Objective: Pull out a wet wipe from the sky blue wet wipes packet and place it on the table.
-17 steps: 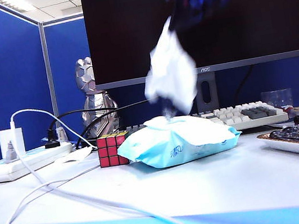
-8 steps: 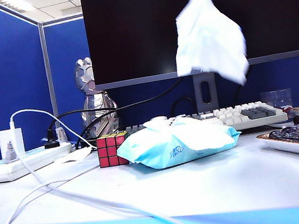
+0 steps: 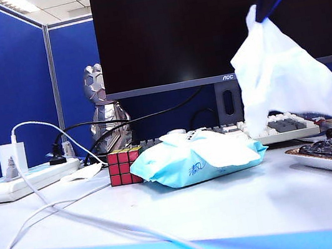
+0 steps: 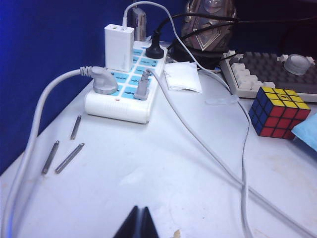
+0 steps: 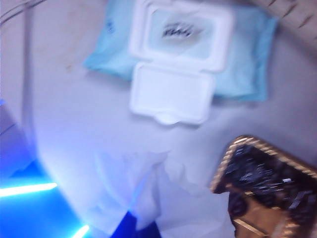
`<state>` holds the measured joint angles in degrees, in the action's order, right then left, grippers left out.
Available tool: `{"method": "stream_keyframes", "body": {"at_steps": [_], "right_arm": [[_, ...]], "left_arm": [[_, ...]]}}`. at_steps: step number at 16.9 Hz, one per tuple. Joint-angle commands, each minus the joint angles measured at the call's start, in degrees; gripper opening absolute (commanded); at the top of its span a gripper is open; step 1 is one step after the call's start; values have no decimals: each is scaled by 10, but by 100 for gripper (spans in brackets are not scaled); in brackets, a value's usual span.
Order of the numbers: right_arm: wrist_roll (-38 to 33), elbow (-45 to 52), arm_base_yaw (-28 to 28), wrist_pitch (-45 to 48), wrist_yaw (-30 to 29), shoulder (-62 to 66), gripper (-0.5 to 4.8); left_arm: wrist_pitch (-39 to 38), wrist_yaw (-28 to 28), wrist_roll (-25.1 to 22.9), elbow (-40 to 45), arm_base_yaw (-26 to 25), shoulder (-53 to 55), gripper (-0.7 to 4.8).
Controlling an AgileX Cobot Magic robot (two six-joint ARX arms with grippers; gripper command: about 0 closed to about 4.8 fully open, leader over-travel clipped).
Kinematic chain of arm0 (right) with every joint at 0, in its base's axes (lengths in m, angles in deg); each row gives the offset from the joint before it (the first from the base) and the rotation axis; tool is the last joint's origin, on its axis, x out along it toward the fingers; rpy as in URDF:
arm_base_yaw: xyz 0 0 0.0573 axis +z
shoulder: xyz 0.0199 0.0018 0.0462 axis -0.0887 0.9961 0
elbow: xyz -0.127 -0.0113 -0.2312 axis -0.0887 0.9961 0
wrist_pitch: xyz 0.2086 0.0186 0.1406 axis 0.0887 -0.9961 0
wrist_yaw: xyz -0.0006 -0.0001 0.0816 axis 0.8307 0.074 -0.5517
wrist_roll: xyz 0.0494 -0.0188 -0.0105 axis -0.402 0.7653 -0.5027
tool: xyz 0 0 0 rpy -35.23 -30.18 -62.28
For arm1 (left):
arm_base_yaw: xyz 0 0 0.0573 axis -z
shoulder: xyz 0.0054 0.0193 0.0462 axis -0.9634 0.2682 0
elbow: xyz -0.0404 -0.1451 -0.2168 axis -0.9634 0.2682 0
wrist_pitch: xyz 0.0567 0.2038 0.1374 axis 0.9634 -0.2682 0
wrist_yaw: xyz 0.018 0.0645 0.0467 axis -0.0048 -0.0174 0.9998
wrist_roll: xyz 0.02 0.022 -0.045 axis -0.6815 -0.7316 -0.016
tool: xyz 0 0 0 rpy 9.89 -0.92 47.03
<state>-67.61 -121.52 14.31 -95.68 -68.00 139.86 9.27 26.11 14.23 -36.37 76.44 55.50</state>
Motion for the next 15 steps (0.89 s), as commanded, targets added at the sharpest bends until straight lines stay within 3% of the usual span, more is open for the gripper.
{"method": "stream_keyframes", "body": {"at_steps": [1,10,11,13,15], "right_arm": [[-1,-3,0,-39,-56,11,-4],[-1,-3,4,-67,-57,68,10],[-1,-3,5,-66,-57,68,49],[-1,-3,5,-65,-68,68,181],[0,-3,5,-64,-70,68,184]], "left_arm": [[-3,0,1,1,0,-2,-1],[-3,0,1,1,0,-2,-1],[-3,0,1,1,0,-2,-1],[-3,0,1,1,0,-2,-1],[-3,0,1,1,0,-2,-1]]}}
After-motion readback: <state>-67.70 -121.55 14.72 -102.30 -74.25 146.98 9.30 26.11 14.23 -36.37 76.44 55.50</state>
